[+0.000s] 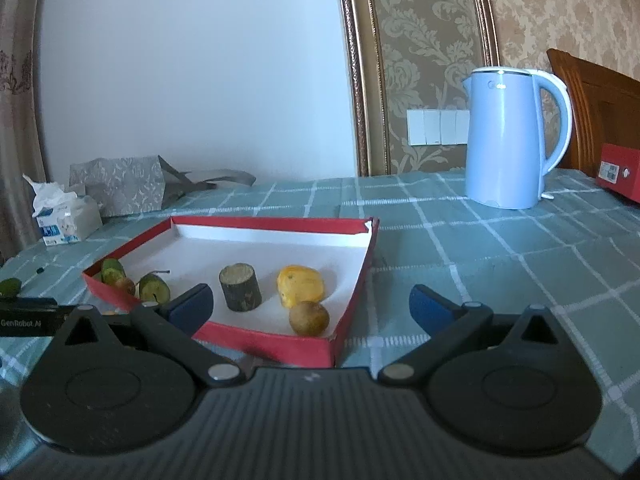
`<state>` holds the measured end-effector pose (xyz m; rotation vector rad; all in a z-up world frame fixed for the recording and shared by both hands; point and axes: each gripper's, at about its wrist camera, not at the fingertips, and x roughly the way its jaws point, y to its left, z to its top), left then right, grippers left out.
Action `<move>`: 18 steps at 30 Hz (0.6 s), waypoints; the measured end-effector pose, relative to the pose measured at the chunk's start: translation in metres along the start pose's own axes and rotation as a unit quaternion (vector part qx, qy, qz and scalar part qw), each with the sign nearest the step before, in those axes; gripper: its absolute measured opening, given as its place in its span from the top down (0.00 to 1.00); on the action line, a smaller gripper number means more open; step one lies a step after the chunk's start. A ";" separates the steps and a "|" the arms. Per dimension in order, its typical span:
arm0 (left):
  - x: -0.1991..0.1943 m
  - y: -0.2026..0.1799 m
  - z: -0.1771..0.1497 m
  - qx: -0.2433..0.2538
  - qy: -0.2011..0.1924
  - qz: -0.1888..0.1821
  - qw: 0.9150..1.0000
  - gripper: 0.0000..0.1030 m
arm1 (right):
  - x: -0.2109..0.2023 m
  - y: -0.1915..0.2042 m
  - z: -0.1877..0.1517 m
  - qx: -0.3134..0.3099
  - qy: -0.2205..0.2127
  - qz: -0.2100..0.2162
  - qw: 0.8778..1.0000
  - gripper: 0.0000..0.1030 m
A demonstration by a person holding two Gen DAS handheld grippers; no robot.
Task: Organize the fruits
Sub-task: 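Move both open tools back toward the remaining fruit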
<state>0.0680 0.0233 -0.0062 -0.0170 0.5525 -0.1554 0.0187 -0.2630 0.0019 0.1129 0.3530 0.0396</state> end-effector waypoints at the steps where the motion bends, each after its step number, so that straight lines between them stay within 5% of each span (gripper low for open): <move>1: 0.000 -0.003 0.000 0.004 0.000 0.001 1.000 0.28 | 0.000 0.001 0.000 -0.001 0.000 0.000 1.000 0.00; 18: 0.003 -0.021 0.001 0.026 -0.014 0.028 0.999 0.18 | -0.003 0.006 0.000 -0.010 0.001 0.006 1.000 0.00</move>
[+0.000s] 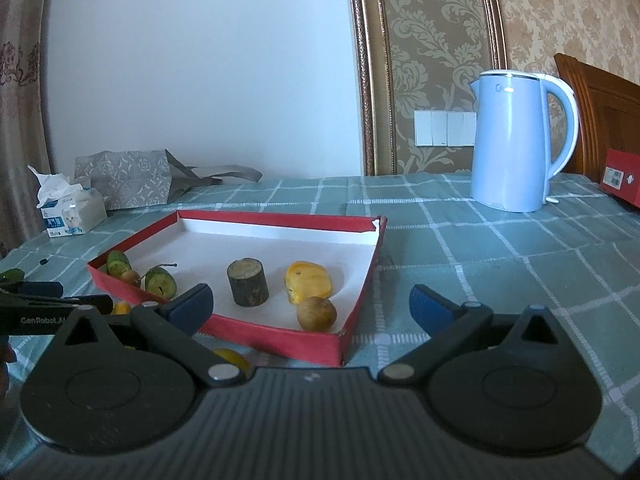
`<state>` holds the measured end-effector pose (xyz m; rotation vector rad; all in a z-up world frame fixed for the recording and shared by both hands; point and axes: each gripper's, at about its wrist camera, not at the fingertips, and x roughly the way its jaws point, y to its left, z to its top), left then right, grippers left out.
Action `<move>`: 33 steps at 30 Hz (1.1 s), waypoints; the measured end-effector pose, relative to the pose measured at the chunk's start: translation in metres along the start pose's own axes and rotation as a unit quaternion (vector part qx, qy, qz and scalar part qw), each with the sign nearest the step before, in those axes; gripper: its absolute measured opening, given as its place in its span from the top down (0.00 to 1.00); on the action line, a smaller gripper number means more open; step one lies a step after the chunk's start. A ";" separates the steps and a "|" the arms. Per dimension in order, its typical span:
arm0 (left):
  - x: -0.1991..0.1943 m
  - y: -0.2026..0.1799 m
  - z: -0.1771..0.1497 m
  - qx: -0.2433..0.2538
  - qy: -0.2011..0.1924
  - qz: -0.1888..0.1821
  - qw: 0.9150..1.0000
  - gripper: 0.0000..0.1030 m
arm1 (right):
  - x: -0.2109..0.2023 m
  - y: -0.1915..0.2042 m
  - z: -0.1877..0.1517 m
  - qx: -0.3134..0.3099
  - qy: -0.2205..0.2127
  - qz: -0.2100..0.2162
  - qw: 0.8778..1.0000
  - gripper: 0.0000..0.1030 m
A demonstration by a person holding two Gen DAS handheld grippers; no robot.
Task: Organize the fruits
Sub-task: 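Move both open tools back toward the remaining fruit, then grasp the yellow bell pepper piece with the left tool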
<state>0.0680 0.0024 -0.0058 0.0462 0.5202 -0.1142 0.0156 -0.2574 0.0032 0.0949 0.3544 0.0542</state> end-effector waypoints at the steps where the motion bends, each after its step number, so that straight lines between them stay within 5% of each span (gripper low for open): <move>1: 0.000 0.000 0.000 0.001 -0.001 -0.001 1.000 0.18 | 0.000 0.000 0.000 0.000 0.000 0.001 1.000 0.00; 19: 0.000 -0.004 0.000 -0.010 0.008 -0.062 0.998 0.12 | -0.003 0.010 -0.001 -0.022 0.004 0.014 1.000 0.00; 33: 0.012 -0.020 -0.003 0.020 0.036 -0.047 0.998 0.12 | -0.001 0.014 -0.003 -0.034 0.007 0.007 0.999 0.00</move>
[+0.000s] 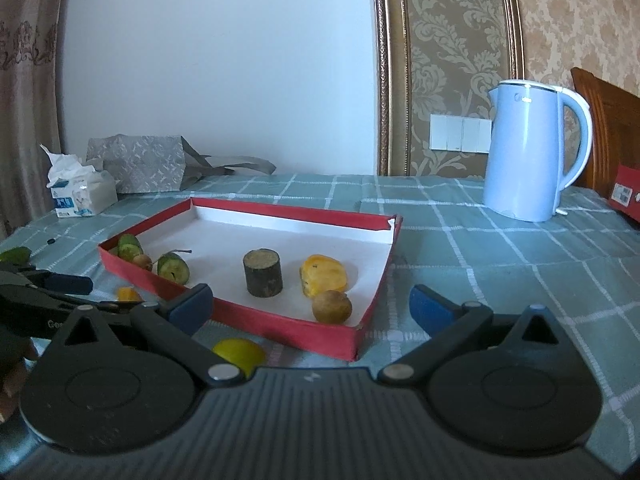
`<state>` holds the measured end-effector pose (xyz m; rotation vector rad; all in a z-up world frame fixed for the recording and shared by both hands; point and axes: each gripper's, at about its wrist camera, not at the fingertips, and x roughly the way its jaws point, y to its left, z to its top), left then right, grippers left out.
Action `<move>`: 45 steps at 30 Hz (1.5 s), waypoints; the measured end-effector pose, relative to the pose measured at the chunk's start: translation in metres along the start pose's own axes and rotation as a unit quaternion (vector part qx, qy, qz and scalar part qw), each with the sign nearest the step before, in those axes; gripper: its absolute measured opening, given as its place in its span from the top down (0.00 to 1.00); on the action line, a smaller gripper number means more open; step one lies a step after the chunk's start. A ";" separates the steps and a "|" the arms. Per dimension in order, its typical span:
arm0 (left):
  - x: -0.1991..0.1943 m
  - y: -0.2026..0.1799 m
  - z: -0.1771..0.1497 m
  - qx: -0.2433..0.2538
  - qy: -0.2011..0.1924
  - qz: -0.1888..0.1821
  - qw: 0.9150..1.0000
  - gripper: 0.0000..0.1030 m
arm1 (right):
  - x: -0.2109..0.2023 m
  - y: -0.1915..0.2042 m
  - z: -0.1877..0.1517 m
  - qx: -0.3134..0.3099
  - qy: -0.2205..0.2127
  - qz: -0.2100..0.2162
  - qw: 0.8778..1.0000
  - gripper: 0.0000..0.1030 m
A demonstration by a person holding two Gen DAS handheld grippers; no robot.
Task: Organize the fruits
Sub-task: 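Grasp the yellow bell pepper piece with the left tool, then grasp a green tomato with the right tool while the left tool holds the pepper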
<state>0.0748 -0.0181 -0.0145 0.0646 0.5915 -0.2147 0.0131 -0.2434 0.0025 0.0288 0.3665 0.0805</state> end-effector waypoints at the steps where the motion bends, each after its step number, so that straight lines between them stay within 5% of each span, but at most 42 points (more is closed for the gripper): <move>1: 0.000 -0.001 0.000 0.002 0.001 0.001 1.000 0.12 | 0.001 0.001 0.000 -0.002 0.002 -0.001 1.000 0.00; 5: -0.001 -0.006 -0.002 0.019 0.000 0.001 1.000 0.16 | 0.004 0.002 -0.001 -0.006 0.013 -0.003 1.000 0.00; 11: -0.003 -0.013 -0.001 0.031 0.007 -0.032 0.999 0.52 | 0.007 0.004 -0.003 -0.013 0.023 -0.006 1.000 0.00; 18: -0.006 -0.015 -0.003 0.039 0.000 -0.031 0.999 0.56 | 0.009 -0.001 -0.003 -0.012 0.029 -0.011 0.999 0.00; 22: -0.010 -0.008 -0.002 0.029 -0.014 -0.018 0.999 0.71 | 0.009 -0.009 -0.001 0.004 0.033 -0.010 0.999 0.00; 28: -0.011 -0.007 -0.002 0.034 -0.015 -0.019 0.999 0.72 | 0.009 -0.025 -0.001 0.036 0.038 -0.009 0.999 0.00; 32: -0.011 -0.006 -0.003 0.030 -0.013 -0.023 0.999 0.71 | 0.015 -0.023 -0.006 0.038 0.068 0.032 0.996 0.00; 36: 0.002 -0.006 -0.003 0.024 0.022 -0.023 0.999 0.45 | 0.020 -0.016 -0.011 0.030 0.089 0.049 0.994 0.00; 39: 0.000 -0.006 -0.003 0.027 0.005 -0.011 1.000 0.45 | 0.019 -0.012 -0.012 0.021 0.085 0.046 0.995 0.00; 43: 0.001 -0.002 -0.003 0.015 0.018 -0.032 0.999 0.65 | 0.019 -0.011 -0.012 0.018 0.083 0.040 0.996 0.00; 45: 0.000 -0.004 -0.004 0.023 0.015 -0.033 0.999 0.67 | 0.020 -0.010 -0.013 0.011 0.085 0.038 0.996 0.02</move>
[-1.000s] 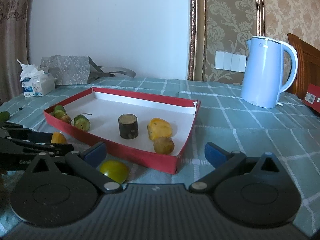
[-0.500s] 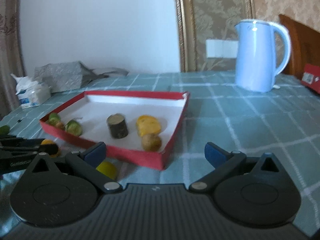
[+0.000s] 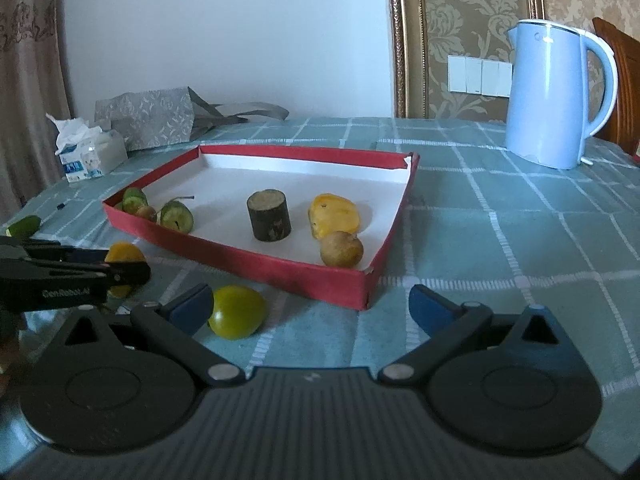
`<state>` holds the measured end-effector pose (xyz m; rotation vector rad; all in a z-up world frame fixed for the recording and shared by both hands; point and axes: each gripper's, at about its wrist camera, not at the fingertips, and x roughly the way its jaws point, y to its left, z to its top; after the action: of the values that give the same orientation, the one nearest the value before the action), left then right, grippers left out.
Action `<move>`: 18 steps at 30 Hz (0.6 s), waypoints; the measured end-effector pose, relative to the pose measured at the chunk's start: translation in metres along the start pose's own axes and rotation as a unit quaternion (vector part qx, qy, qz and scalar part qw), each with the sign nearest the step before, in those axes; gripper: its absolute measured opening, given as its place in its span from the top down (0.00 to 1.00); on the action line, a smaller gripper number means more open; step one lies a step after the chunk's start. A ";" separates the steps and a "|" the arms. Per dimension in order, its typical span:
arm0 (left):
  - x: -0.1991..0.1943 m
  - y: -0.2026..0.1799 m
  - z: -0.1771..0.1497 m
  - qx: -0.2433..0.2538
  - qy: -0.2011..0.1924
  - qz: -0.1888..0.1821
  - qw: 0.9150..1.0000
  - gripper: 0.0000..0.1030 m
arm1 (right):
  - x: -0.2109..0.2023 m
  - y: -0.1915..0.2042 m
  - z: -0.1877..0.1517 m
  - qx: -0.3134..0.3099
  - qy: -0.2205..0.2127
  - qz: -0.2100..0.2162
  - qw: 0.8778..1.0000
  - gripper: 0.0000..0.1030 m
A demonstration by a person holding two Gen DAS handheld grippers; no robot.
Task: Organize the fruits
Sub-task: 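Grasp a green tomato with the right tool while the left tool holds the pepper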
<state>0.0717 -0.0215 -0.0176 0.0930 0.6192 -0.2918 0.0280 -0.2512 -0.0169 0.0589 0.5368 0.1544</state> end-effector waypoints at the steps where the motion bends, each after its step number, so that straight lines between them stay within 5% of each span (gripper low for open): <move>1: -0.001 -0.002 -0.001 0.006 -0.002 0.003 1.000 0.69 | 0.001 0.001 0.000 -0.004 0.000 -0.002 1.000 0.03; 18: -0.016 0.016 0.004 -0.038 -0.040 0.007 0.998 0.71 | -0.009 0.024 -0.005 -0.064 -0.030 0.013 0.997 0.15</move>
<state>0.0661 -0.0031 -0.0045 0.0120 0.5502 -0.2566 0.0141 -0.2289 -0.0145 -0.0535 0.4644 0.2117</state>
